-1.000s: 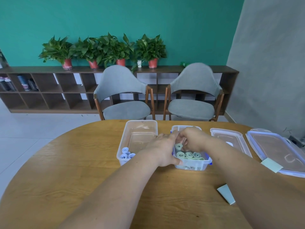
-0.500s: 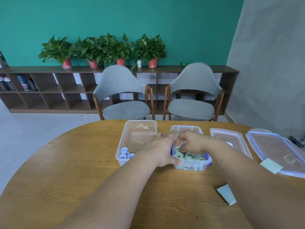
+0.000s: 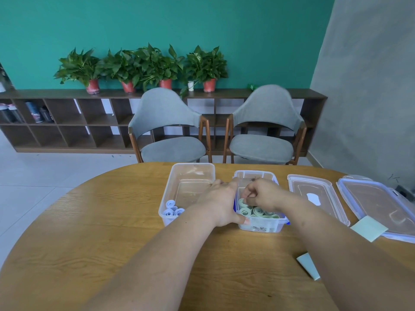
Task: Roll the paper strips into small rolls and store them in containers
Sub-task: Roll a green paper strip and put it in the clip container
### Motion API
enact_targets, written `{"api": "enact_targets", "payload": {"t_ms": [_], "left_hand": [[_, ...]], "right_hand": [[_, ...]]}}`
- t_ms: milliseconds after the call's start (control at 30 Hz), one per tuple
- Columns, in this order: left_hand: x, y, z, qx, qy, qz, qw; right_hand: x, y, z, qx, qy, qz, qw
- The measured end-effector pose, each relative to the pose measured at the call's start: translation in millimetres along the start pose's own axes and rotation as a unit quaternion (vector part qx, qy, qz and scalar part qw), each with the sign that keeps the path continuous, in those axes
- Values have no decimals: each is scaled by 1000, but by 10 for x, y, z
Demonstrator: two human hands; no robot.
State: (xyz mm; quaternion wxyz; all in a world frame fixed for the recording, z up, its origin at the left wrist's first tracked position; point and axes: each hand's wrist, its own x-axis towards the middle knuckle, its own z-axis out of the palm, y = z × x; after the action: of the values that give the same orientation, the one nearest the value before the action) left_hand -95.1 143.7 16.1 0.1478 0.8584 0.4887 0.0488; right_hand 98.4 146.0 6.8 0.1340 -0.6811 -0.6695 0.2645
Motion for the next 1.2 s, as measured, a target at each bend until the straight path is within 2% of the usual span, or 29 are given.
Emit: {"api": "enact_targets", "payload": {"t_ms": [267,600,1200], "left_hand": [[12,3,-2,13,2,3,1000],[-69,69,-75,15,-3,14,1000],[-125,147,-155,59,-5,35,998]], "right_hand": [[-25,1,-11,22,-11,18,1000],[-23,-81,8,-61,-29,30,997],[-58,-138,60,-64,-2,43,997]]}}
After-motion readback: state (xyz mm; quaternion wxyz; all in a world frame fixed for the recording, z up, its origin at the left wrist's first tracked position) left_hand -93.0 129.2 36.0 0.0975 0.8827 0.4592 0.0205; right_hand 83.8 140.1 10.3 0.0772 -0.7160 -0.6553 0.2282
